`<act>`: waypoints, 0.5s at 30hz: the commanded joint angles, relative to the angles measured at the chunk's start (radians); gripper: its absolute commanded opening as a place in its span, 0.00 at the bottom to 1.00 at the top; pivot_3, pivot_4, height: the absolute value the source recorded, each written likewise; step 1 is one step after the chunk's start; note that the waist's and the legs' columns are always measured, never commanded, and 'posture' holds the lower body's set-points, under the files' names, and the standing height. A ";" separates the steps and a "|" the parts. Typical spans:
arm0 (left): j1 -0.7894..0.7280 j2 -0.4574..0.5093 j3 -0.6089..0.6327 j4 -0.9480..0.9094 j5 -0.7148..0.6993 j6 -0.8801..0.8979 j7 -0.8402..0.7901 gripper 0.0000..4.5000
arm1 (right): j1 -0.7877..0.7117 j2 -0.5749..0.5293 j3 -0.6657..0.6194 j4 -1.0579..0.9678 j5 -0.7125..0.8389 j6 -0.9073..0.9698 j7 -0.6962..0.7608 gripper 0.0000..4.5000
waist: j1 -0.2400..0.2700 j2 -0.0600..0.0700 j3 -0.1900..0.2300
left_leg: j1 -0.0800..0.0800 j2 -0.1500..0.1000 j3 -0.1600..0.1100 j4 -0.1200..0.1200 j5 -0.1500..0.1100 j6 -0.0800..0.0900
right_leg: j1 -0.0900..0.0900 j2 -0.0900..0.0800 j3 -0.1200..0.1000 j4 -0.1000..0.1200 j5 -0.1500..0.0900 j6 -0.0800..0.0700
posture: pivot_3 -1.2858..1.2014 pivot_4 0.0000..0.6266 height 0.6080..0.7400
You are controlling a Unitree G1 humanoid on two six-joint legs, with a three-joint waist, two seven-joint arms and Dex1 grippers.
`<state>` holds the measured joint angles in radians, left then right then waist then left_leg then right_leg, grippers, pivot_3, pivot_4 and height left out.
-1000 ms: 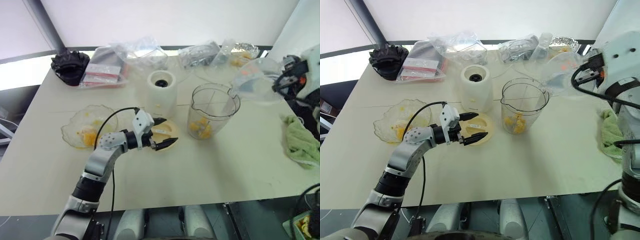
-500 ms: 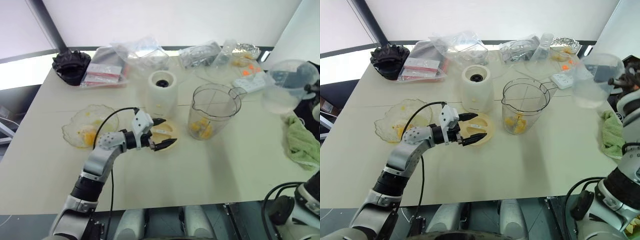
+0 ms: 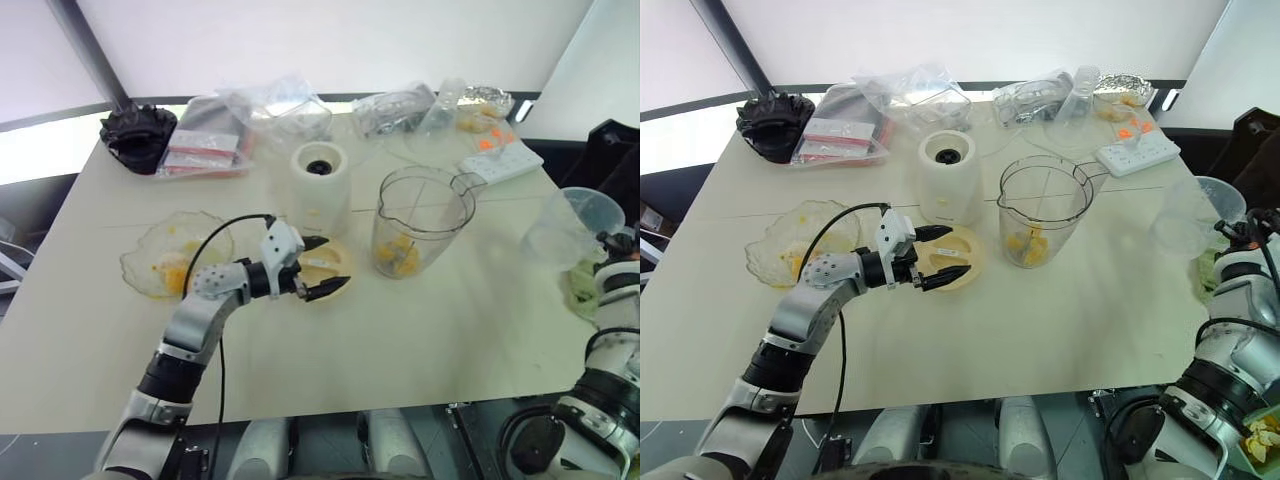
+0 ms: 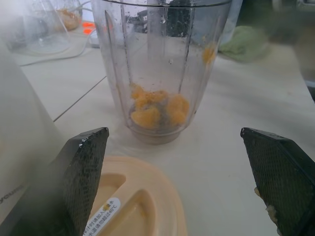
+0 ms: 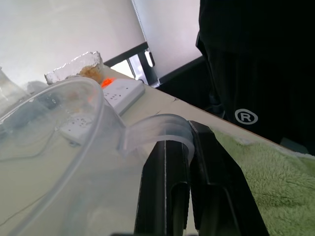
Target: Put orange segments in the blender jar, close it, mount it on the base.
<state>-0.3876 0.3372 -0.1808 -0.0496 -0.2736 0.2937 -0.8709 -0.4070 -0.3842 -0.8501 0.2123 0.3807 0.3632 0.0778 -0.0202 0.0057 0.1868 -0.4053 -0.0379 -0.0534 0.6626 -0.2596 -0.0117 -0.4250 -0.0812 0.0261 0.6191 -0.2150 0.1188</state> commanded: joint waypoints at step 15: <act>0.033 0.034 0.019 -0.103 -0.015 0.008 0.035 1.00 | -0.125 -0.096 0.088 0.485 0.022 -0.388 0.020 0.01 | 0.001 0.000 0.000 | 0.000 0.000 0.001 0.000 0.000 0.000 | 0.000 0.000 0.000 0.000 0.000 0.000 | 0.52 0.24 1.00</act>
<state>-0.3555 0.3661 -0.1764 -0.1082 -0.2745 0.3020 -0.8410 -0.5186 -0.4497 -0.7641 0.7156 0.3884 0.0150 0.0938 -0.0191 0.0060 0.1867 -0.4057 -0.0380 -0.0524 0.6625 -0.2596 -0.0117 -0.4249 -0.0812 0.0263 0.6191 -0.2151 0.1187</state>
